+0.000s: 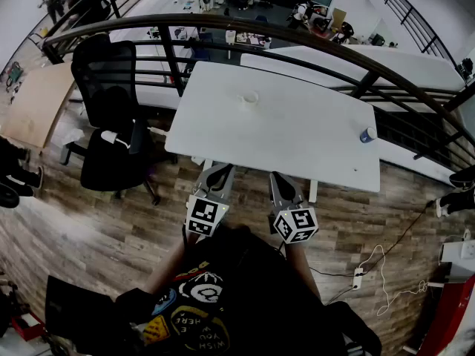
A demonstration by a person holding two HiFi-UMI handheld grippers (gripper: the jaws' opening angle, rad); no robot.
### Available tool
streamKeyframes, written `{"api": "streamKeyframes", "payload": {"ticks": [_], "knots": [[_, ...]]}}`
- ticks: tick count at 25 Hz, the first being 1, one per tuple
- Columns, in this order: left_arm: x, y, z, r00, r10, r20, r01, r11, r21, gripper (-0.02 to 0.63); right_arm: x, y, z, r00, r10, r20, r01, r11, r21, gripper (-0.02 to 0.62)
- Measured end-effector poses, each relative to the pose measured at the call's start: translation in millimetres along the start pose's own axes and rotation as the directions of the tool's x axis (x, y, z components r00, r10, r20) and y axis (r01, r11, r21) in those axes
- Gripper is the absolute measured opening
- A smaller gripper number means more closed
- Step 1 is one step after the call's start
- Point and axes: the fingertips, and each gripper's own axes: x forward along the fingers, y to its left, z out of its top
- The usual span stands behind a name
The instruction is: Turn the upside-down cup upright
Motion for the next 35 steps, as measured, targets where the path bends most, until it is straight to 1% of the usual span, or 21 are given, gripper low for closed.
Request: {"api": "streamKeyframes", "payload": {"ticks": [12, 17, 22, 26, 29, 32, 35], "knots": [[12, 8, -10, 1.0, -0.012, -0.003, 0.012, 1.0, -0.024, 0.005, 10, -6, -8, 1.0, -0.01, -0.016, 0.01, 1.0, 0.008, -0.005], [13, 18, -16, 1.0, -0.01, -0.022, 0.01, 1.0, -0.028, 0.005, 22, -8, -17, 0.999, -0.013, -0.041, 0.014, 1.0, 0.015, -0.003], [13, 45, -19, 1.0, -0.003, -0.025, 0.002, 0.999, -0.038, 0.005, 48, -2, -21, 0.998, -0.015, -0.055, 0.016, 1.0, 0.014, -0.003], [18, 74, -30, 1.0, -0.003, -0.027, 0.001, 0.998, -0.067, 0.005, 75, 2, -29, 0.998, -0.015, -0.065, 0.016, 1.0, 0.025, -0.003], [30, 90, -43, 0.999, -0.02, -0.032, 0.017, 0.996, -0.093, 0.005, 94, 0, -39, 0.997, -0.019, -0.079, 0.02, 1.0, 0.021, -0.003], [47, 94, -58, 0.997, -0.047, -0.057, 0.04, 0.992, -0.121, 0.005, 109, -9, -52, 0.994, -0.022, -0.105, 0.024, 1.0, 0.019, -0.003], [70, 98, -66, 0.995, -0.064, -0.079, 0.054, 0.99, -0.132, 0.005, 130, -22, -63, 0.992, -0.006, -0.125, 0.007, 1.0, 0.012, -0.003]]}}
